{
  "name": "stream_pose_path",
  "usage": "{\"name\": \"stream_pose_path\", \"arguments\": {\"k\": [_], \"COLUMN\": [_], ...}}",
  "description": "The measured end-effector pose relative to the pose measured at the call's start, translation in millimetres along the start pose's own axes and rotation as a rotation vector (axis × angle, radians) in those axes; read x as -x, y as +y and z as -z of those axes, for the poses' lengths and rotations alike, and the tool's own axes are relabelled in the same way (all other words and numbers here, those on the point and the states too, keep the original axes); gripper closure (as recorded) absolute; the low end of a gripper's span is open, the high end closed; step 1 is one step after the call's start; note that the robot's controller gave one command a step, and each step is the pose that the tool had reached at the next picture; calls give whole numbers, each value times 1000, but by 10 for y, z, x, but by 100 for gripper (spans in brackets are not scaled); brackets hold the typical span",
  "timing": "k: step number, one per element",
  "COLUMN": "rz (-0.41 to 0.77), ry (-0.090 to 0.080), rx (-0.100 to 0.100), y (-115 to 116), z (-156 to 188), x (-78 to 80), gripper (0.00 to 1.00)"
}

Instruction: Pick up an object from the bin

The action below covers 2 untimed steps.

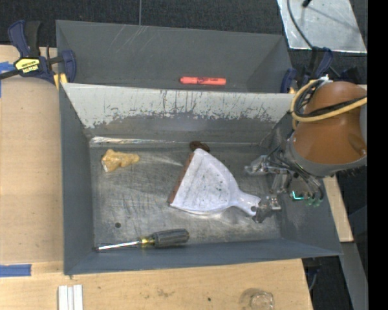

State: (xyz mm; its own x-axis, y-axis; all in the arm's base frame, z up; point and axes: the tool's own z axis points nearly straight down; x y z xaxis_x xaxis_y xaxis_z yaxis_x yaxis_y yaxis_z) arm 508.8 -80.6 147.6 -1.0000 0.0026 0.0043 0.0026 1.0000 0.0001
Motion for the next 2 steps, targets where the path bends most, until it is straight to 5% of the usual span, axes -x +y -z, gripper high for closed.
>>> {"name": "stream_pose_path", "arguments": {"k": [1, 2], "rz": [2, -36], "ry": [-7, -14], "rx": [-1, -2], "y": [2, 194], "z": [34, -697], "x": [19, -141], "gripper": [0, 100]}}
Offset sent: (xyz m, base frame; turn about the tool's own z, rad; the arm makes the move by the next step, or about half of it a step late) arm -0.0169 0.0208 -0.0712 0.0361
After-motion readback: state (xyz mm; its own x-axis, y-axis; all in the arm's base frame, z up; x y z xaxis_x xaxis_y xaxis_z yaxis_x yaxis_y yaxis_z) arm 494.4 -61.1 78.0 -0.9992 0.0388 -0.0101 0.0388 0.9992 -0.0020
